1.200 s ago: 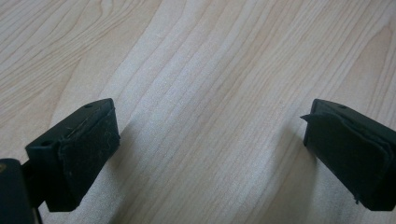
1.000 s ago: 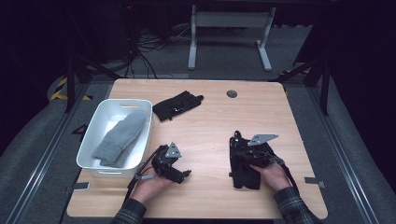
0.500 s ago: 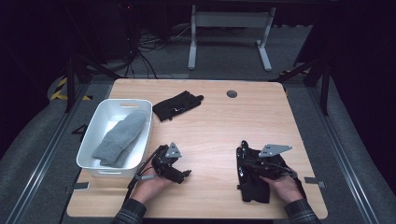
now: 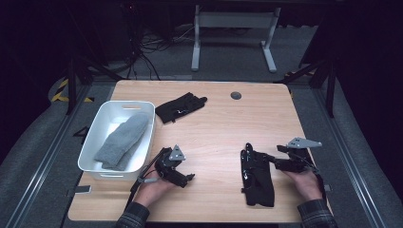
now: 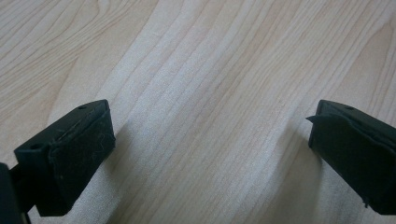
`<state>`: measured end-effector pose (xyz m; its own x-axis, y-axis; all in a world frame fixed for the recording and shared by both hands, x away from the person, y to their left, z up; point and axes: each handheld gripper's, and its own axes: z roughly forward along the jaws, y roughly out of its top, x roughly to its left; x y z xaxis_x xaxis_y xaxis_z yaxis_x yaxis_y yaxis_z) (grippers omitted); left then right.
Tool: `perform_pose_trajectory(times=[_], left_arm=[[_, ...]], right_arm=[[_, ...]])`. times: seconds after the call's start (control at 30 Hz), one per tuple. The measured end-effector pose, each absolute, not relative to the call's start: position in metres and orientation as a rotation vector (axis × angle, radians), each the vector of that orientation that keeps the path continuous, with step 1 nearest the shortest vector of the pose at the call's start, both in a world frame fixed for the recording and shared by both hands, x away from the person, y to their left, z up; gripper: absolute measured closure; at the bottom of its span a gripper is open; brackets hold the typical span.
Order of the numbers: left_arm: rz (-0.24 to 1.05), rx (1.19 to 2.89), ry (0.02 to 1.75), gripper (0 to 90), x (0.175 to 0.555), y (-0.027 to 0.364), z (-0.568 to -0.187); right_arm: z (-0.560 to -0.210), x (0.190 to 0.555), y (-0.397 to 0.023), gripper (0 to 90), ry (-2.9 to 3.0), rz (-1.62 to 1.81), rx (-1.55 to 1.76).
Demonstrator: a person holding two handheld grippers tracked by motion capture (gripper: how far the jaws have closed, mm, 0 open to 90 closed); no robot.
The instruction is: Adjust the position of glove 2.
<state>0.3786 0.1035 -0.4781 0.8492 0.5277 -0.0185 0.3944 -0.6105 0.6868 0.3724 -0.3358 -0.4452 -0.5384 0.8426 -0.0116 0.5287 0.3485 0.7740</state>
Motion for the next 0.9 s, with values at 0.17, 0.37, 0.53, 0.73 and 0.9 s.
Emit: perform_pose_trajectory(times=[0.17,0.37,0.53,0.73,0.9], left_arm=[[0.241,2.304,0.669,0.5,0.379,0.103,-0.478],[0.237,2.306,0.675,0.2,0.380,0.102,-0.478],[0.218,2.302,0.709,5.5,0.385,0.102,-0.471],[0.248,2.299,0.753,25.6,0.395,0.100,-0.458],[0.249,2.260,0.784,48.4,0.407,0.096,-0.450]], right_arm=[[-0.453,0.380,-0.351,24.1,2.139,0.976,1.292],[-0.461,0.386,-0.357,18.5,2.084,0.945,1.352],[-0.467,0.389,-0.357,16.6,2.082,0.898,1.374],[-0.467,0.390,-0.358,15.6,2.090,0.904,1.385],[-0.467,0.390,-0.358,15.4,2.090,0.904,1.385]])
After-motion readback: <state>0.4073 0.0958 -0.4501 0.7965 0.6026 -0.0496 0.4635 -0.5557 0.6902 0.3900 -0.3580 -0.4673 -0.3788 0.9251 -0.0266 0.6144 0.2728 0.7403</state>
